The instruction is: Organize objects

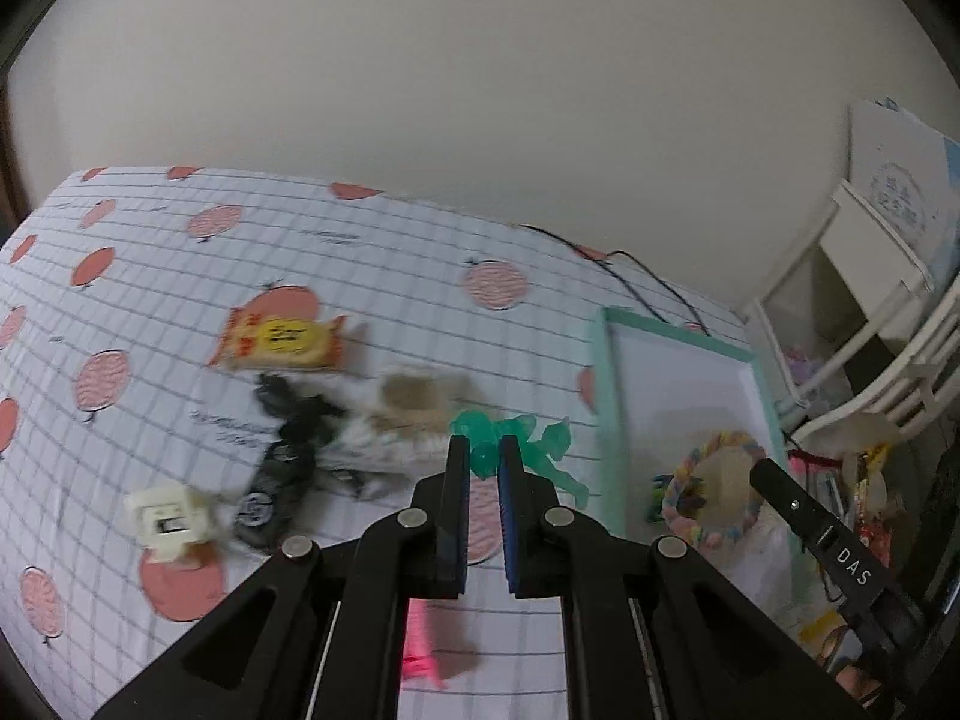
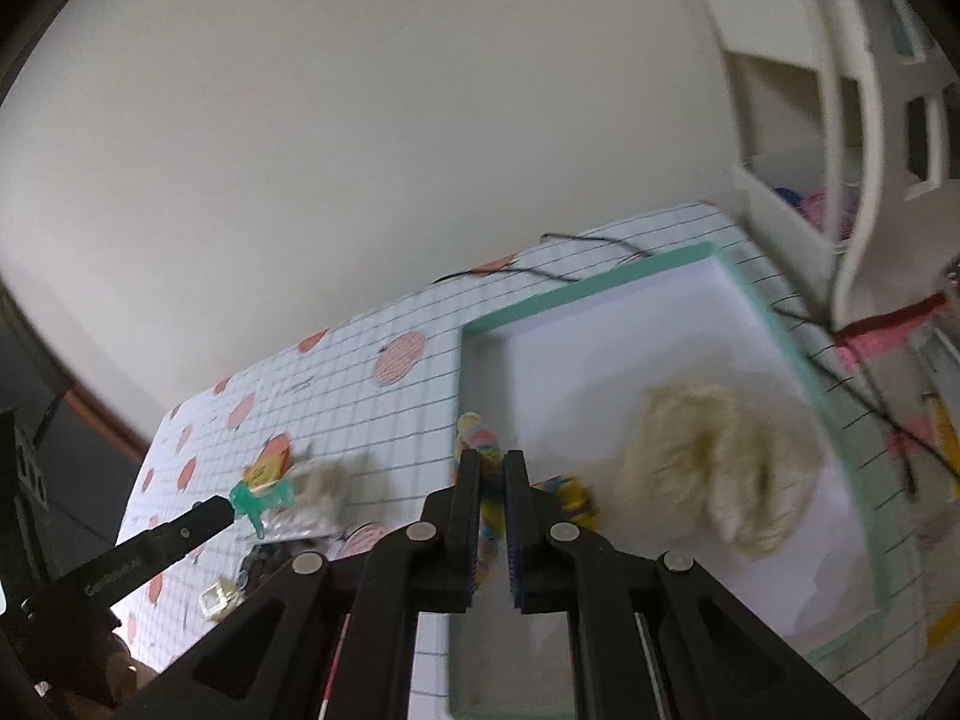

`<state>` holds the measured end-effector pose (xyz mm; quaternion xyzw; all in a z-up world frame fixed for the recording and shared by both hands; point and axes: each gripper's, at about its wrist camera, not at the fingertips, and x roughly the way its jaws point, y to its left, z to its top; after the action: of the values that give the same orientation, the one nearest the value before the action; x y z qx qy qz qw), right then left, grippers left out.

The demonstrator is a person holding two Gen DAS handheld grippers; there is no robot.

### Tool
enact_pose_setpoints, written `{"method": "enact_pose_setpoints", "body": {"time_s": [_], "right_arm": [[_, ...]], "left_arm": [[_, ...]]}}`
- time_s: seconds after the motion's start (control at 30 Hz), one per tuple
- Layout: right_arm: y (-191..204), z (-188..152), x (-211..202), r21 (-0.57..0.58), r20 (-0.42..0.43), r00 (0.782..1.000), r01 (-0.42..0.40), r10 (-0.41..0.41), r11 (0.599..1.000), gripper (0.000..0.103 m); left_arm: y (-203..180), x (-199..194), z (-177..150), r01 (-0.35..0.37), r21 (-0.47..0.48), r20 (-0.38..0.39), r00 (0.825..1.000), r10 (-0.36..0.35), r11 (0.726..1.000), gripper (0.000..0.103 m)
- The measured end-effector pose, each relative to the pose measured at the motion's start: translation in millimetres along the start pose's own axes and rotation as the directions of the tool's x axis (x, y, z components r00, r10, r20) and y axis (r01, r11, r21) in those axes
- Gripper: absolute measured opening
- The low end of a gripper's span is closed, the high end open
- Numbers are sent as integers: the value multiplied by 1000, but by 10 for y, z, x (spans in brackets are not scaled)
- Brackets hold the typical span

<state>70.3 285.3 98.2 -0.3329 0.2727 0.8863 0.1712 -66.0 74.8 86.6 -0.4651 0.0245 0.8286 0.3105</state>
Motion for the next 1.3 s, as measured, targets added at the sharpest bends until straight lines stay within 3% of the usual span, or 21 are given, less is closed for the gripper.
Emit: {"method": "enact_pose_setpoints", "body": {"time_s": [0.3, 0.5, 0.83, 1.3], "right_arm": [[-357, 153, -91, 87, 44, 998, 47, -50, 995, 8], [-375, 196, -87, 68, 58, 995, 80, -84, 994, 8], [-509, 413, 20, 83, 81, 988, 129, -135, 988, 8], [-685, 562, 445, 50, 38, 983, 180, -181, 982, 8]], "left_arm": [[-531, 120, 85, 43, 93, -1, 999, -44, 995, 9], [-759, 206, 137, 81, 115, -6, 997, -81, 990, 9], [-960, 451, 301, 109, 135, -18, 994, -108, 985, 9], [-1083, 1066, 341, 131, 124, -84, 989, -121, 984, 9]]}}
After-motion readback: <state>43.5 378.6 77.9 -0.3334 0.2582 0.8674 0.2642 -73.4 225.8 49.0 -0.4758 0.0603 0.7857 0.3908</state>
